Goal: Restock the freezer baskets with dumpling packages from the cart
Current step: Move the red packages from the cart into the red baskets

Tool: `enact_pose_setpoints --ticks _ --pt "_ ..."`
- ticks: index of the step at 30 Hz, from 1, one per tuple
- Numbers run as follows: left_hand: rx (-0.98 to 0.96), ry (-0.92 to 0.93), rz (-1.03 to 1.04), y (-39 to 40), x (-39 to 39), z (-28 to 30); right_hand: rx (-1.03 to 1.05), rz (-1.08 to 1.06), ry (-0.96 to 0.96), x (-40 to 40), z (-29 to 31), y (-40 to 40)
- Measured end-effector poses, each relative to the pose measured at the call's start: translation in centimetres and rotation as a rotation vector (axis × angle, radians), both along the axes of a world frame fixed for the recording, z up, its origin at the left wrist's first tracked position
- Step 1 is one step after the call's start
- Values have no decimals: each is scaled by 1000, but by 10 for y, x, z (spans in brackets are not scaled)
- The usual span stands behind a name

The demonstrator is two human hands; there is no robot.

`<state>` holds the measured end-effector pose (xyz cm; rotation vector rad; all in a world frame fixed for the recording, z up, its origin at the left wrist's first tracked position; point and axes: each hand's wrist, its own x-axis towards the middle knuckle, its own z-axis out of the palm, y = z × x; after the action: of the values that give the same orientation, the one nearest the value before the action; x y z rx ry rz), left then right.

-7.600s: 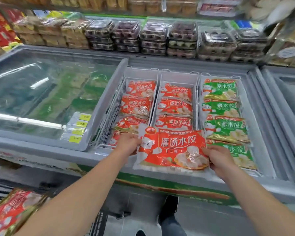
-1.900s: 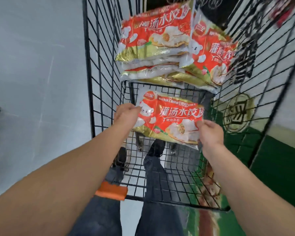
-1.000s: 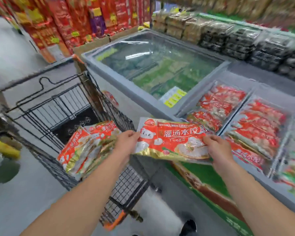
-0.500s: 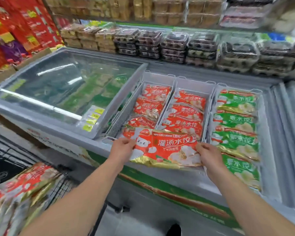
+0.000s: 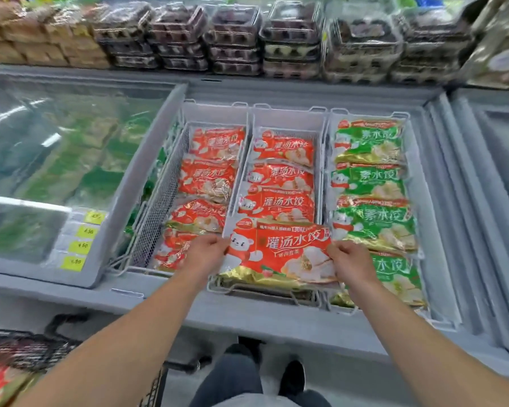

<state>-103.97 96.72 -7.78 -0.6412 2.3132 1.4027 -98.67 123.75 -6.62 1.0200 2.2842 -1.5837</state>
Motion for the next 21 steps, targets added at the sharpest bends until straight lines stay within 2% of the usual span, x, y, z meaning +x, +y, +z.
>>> enact_pose_setpoints --ticks 6,12,16,18,21 --pt "-80 -51 -183 -5 -30 -31 83 2 -116 -20 -31 -11" --pt "-463 -234 -625 -20 -36 -76 167 395 -459 -26 -53 -27" --pt "-324 -246 -738 -13 -41 -87 145 472 -488 -35 -60 -40" --pt "-288 -267 -863 -9 -47 -97 138 494 -499 -42 -67 -44" --pt "-250 -364 -983 -5 -53 -108 117 554 -548 -50 -78 -50"
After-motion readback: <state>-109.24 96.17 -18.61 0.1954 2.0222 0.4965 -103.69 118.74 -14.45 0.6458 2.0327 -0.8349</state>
